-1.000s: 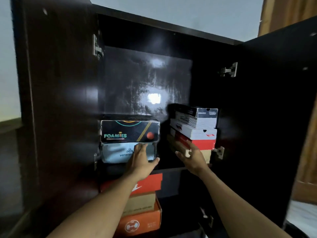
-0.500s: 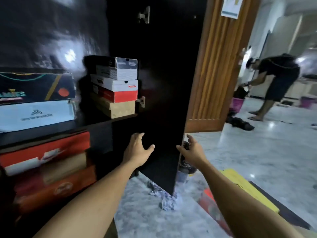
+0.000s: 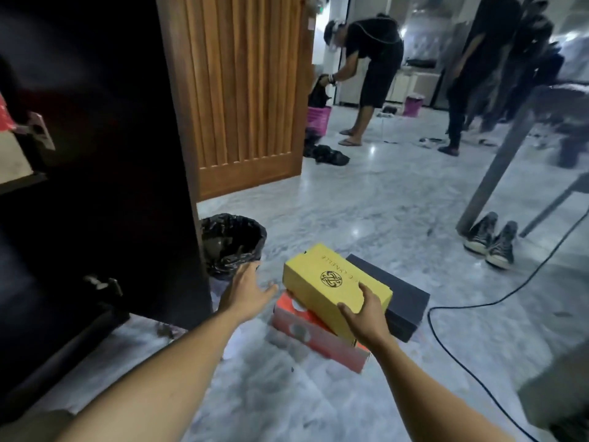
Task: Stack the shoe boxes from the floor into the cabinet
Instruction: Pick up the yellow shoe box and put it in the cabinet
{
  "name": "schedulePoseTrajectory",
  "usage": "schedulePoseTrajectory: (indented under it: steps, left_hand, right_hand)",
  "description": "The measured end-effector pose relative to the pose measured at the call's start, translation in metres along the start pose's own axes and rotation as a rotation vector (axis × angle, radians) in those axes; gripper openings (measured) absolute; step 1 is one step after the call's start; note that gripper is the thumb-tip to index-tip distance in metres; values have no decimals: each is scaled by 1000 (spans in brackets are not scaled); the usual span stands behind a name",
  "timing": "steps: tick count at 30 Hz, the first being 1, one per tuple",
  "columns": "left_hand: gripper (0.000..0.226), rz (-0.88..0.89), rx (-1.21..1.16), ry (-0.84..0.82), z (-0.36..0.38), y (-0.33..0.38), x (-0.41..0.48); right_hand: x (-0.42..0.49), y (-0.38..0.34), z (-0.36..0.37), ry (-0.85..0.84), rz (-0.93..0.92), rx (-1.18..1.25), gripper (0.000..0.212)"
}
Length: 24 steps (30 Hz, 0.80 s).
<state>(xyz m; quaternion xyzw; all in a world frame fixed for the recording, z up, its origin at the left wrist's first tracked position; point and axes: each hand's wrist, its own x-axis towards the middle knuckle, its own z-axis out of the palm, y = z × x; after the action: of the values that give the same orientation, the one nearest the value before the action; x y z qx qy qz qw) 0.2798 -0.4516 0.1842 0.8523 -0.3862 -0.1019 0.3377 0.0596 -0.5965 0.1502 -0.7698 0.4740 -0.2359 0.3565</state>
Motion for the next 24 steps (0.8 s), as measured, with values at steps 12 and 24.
schedulePoseTrajectory:
  steps: [12,24]
  left_hand:
    - [152,-18,58,-350,141,-10,160]
    - [157,-45,-170,-286,196,-46,136]
  right_hand:
    - [49,120,46,221,150,372,111]
    - [81,161,39,233,80,390,110]
